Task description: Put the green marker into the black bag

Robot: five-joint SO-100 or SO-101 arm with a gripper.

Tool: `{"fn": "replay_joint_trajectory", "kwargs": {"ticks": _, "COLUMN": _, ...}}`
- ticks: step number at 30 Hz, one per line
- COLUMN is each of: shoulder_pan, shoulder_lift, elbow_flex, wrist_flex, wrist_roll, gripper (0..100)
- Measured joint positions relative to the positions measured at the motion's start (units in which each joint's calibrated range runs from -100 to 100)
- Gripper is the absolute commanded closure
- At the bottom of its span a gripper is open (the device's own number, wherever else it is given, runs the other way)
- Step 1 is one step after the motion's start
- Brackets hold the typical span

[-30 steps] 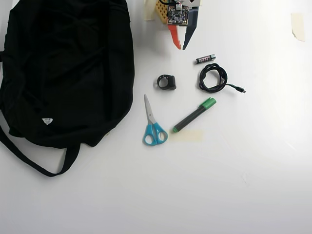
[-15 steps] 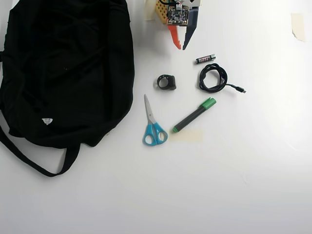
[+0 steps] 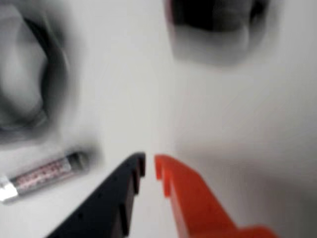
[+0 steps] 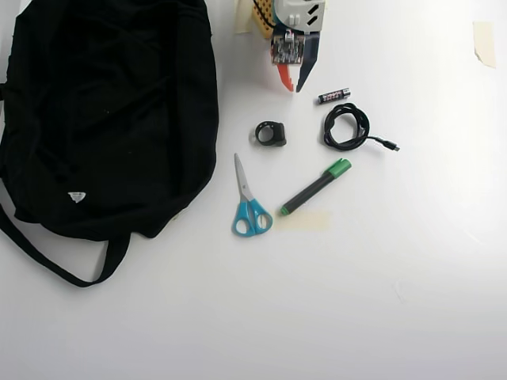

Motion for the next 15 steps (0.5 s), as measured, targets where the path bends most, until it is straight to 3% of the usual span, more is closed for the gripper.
{"fn": "replay_joint_trajectory", "kwargs": {"ticks": 6, "shoulder_pan": 0.00, "shoulder_lift": 2.49, "elbow_flex": 0.16, "wrist_flex": -5.84, "wrist_roll": 0.00, "gripper": 98}}
{"fn": "replay_joint_trajectory", "kwargs": {"ticks": 15, "shoulder_pan": -1.91, "shoulder_lift": 11.87, "elbow_flex": -9.04, "wrist_flex": -6.18, "wrist_roll": 0.00, "gripper": 98}}
